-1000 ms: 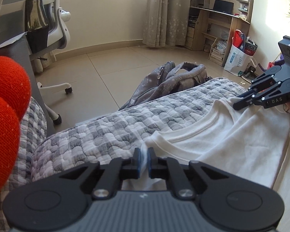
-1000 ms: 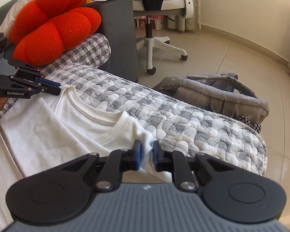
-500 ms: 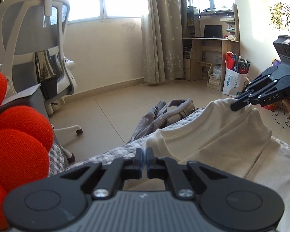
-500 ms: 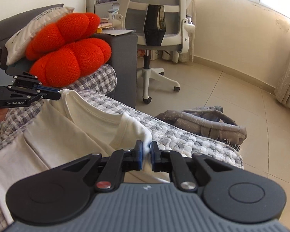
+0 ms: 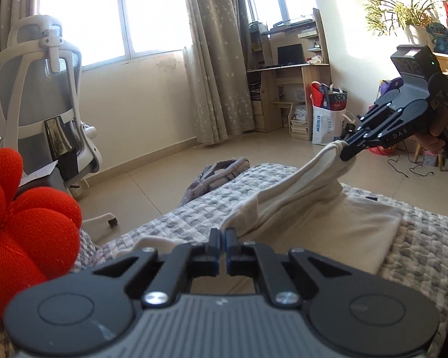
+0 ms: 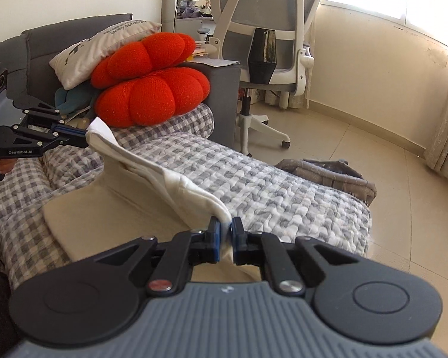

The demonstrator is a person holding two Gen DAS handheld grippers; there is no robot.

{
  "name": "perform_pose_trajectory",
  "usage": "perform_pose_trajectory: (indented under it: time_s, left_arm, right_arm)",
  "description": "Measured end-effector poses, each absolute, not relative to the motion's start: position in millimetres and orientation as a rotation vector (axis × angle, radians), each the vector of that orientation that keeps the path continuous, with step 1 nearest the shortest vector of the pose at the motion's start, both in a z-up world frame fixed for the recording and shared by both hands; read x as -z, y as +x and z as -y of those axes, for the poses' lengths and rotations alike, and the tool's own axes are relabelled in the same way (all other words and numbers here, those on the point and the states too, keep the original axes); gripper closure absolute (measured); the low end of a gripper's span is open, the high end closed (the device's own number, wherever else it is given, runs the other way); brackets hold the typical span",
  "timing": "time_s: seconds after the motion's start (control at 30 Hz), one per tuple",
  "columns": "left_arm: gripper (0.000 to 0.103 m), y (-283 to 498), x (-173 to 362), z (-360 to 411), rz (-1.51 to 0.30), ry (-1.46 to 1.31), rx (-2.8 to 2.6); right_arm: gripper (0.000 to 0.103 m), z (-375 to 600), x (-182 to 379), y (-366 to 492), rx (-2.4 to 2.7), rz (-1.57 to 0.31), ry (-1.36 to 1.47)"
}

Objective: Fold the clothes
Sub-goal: 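Lift the held shirt edge with both grippers and fold it over, then open both grippers to release the folded shirt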

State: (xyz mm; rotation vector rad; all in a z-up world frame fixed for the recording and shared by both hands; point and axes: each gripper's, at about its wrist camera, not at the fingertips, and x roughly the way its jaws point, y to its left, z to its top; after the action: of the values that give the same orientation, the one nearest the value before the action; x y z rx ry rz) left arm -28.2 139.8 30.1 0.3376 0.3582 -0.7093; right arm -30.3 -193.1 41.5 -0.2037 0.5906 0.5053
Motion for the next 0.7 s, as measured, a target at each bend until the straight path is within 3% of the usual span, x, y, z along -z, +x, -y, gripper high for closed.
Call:
perform_pose_trajectory:
  time_s: [0.57,0.7]
  left_arm:
    - [0.099,-83.3,46.2,-144.0,-0.63,0.338,0.755]
    - [0.087,-82.6,41.6,-157.8,-0.662,0.233,0.744]
  right_arm:
    - [0.094,195.5,33.9,-72.4,-0.521,-0.849,-0.086]
    - [0.087,203.1,33.1,-74.8,-0.507,-0.881,-0.006]
